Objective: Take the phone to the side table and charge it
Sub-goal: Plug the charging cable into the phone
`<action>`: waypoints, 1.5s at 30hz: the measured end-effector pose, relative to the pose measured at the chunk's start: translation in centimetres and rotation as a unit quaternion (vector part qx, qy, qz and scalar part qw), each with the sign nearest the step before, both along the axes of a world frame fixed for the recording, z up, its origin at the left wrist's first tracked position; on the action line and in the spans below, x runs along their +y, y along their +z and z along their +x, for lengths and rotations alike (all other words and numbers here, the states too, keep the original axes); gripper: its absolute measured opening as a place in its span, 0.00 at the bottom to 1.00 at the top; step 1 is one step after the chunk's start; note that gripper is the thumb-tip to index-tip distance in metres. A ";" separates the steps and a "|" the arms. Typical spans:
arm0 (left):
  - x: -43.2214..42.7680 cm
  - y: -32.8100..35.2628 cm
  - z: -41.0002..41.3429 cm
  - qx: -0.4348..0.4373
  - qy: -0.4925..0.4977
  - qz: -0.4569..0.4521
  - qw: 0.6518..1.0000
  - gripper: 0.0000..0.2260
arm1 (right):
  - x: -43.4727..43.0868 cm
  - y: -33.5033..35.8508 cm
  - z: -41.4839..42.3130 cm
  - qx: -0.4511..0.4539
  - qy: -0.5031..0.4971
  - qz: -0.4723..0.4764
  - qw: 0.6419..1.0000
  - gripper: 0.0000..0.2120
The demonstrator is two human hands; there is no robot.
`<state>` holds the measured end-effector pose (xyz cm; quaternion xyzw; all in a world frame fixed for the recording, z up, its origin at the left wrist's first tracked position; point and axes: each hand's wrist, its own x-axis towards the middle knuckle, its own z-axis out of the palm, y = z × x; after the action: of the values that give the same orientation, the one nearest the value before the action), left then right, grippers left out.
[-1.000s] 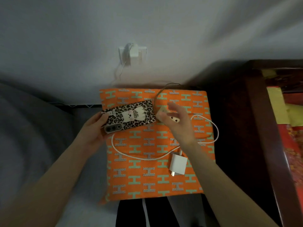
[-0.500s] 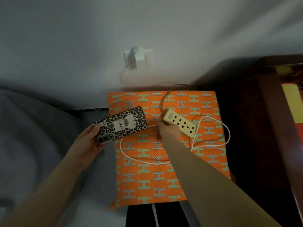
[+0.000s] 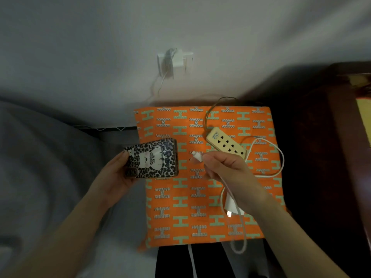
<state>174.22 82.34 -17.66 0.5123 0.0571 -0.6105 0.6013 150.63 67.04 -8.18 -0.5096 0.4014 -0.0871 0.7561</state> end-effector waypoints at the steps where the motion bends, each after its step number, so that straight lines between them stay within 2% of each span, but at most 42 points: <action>1: -0.1 0.1 -0.2 0.000 -0.004 -0.001 1.000 0.17 | -0.1 0.7 0.0 -0.002 0.001 0.006 1.000 0.16; 3: -0.3 0.2 -0.5 0.001 -0.009 0.002 1.000 0.18 | -0.2 1.7 0.1 0.009 0.004 0.012 1.000 0.17; 8: -0.5 0.4 -1.3 -0.004 -0.021 0.013 1.000 0.24 | 0.0 1.9 0.6 0.088 0.045 -0.076 0.992 0.06; 11: -0.6 0.6 -1.4 -0.001 -0.022 0.014 1.000 0.25 | 0.3 1.6 0.4 0.136 0.067 -0.125 0.981 0.07; 20: -0.4 0.9 -1.3 -0.030 -0.032 0.035 0.998 0.23 | 0.2 1.1 -0.2 0.207 0.138 -0.267 0.931 0.12; 25: -0.6 0.8 -1.1 -0.044 -0.041 0.046 0.997 0.14 | -0.4 0.5 -0.7 0.198 0.169 -0.237 0.936 0.13; 33: -1.7 1.1 -2.1 -0.059 -0.039 0.042 0.997 0.11 | -0.7 -0.5 -1.3 0.190 0.115 -0.196 0.955 0.08; 36: -1.8 1.3 -2.6 -0.064 -0.040 0.038 0.996 0.12 | -0.9 -0.8 -1.6 0.196 0.100 -0.194 0.956 0.08; 41: -1.8 1.8 -3.5 -0.063 -0.051 0.035 0.996 0.21 | -0.7 -1.5 -2.6 0.197 0.097 -0.181 0.959 0.11; 45: -2.3 1.9 -4.5 -0.059 -0.075 0.035 0.995 0.20 | -0.2 -1.6 -4.4 0.153 0.047 -0.132 0.978 0.13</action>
<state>169.72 80.08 -15.74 0.5706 0.0044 -0.6202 0.5383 146.24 66.89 -9.78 -0.6304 0.4729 -0.0248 0.6151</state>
